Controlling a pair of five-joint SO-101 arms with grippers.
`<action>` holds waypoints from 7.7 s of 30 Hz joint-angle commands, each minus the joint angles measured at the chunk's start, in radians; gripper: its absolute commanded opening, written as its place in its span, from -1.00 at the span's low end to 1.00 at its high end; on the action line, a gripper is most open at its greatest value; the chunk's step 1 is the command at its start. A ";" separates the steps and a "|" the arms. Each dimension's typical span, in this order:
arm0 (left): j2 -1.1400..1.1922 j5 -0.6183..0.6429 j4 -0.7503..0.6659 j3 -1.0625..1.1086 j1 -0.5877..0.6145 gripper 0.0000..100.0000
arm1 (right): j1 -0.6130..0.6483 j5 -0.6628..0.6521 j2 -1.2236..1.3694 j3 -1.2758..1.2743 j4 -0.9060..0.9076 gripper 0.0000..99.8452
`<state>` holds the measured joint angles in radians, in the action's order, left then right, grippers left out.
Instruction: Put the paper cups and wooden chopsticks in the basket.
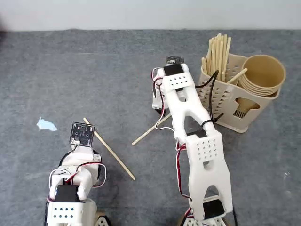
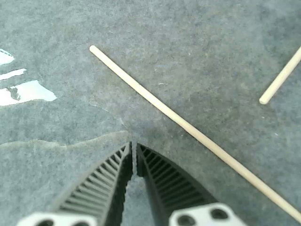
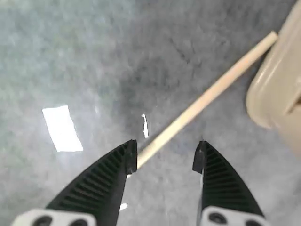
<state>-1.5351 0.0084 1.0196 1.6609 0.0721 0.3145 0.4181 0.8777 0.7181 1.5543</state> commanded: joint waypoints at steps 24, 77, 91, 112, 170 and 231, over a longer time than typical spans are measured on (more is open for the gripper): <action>-0.009 -0.005 -0.015 -0.007 0.002 -0.97 | 0.081 0.003 -0.056 0.011 0.022 -0.98; -0.009 -0.005 -0.015 -0.007 0.002 -0.97 | -0.332 -0.477 -1.086 -0.144 -0.489 -0.98; -0.009 -0.005 -0.015 -0.007 0.002 -0.97 | -0.351 -0.548 -1.142 -0.770 -1.072 -0.97; -0.009 -0.005 -0.015 -0.007 0.002 -0.97 | -0.008 -0.545 -1.550 -0.868 -0.570 -0.72; -0.009 -0.005 -0.009 -0.008 0.496 -0.97 | 0.555 -0.146 -1.386 -1.418 -0.567 -0.73; -0.009 -0.008 -0.011 -0.008 0.626 -0.97 | 0.041 -0.534 -1.713 -1.071 -0.602 -0.99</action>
<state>-1.5351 0.0054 1.0088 1.6717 0.6905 0.4434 -0.0867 -0.7534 -0.3821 1.0587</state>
